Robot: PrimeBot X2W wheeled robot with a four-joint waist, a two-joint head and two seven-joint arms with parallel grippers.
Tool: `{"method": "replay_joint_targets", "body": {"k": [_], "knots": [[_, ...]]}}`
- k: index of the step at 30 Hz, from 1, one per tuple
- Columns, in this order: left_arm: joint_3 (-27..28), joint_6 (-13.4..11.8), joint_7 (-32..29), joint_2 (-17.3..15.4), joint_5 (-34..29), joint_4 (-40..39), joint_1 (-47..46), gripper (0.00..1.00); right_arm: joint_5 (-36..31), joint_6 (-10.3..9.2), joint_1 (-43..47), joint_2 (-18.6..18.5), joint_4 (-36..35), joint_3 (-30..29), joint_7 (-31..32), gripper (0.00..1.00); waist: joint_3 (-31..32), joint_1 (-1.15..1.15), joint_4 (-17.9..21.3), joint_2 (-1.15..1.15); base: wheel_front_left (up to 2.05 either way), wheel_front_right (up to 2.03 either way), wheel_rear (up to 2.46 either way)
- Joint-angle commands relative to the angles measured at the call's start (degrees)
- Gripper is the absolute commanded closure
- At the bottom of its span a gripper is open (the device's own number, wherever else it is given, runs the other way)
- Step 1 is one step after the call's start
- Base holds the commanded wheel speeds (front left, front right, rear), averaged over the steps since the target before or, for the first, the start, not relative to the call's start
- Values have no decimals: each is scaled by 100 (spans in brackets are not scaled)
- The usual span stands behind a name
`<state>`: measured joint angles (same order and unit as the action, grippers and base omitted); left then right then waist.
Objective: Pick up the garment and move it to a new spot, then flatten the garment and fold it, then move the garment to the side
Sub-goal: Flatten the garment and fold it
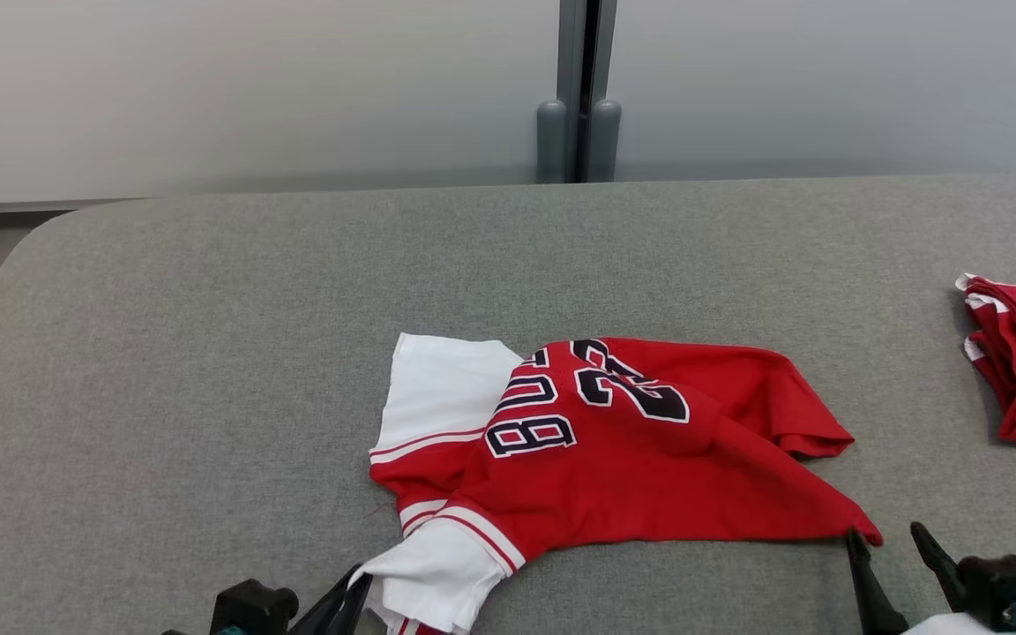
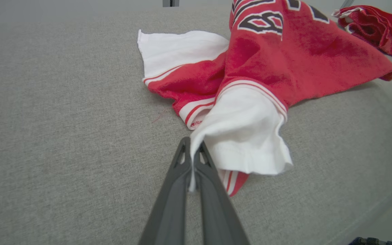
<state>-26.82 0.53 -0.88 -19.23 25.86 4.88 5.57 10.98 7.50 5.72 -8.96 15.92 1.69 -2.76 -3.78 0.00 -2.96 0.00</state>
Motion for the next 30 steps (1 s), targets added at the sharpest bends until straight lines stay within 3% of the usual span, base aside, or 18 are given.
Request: {"method": "replay_joint_targets", "body": {"k": [1, 6, 7, 8, 9, 10, 11, 19, 24, 30], "knots": [[29, 33, 49, 5, 19, 21, -167, 100, -79, -2, -199, -55, 185, 78, -79, 0, -138, 0, -53, 0, 0, 0, 0], [-19, 80, 159, 63, -33, 87, -380, 100, -188, -2, -655, -62, 839, 301, -263, 0, -304, 0, -135, 0, 0, 0, 0], [-7, 72, 205, 74, -46, 93, -420, 100, -196, -2, -727, -53, 906, 333, -322, 19, -324, 0, -144, 0, 0, 0, 0], [1, 70, 231, 85, -40, 95, -442, 100, -197, -2, -778, -44, 973, 350, -365, 60, -337, 0, -148, 0, 0, 0, 0], [18, 56, 282, 92, -39, 92, -452, 100, -192, -2, -824, -48, 1024, 362, -443, 91, -350, 0, -150, 0, 0, 0, 0], [18, 56, 282, 92, -39, 92, -452, 100, -192, -2, -824, -48, 1024, 362, -443, 91, -350, 0, -150, 0, 0, 0, 0], [38, 39, 321, 97, -40, 80, -476, 100, -176, -2, -861, -55, 1050, 364, -493, 100, -361, 0, -149, 0, 0, 0, 0], [315, -105, 808, 95, -50, -222, -732, 100, -49, -2, -1068, -136, 734, 301, -846, 100, -291, 0, -94, 0, 0, 0, 0], [622, -265, 1076, 50, -106, -809, -1061, 100, -125, -3, -1180, -245, -226, 192, -792, 100, -116, 0, -25, 0, 0, 0, 0], [912, -428, 1079, -17, -214, -1537, -1712, 100, -144, -2, -1454, -431, -1559, 31, -295, 100, 121, 0, 82, 0, 0, 0, 0]]}}
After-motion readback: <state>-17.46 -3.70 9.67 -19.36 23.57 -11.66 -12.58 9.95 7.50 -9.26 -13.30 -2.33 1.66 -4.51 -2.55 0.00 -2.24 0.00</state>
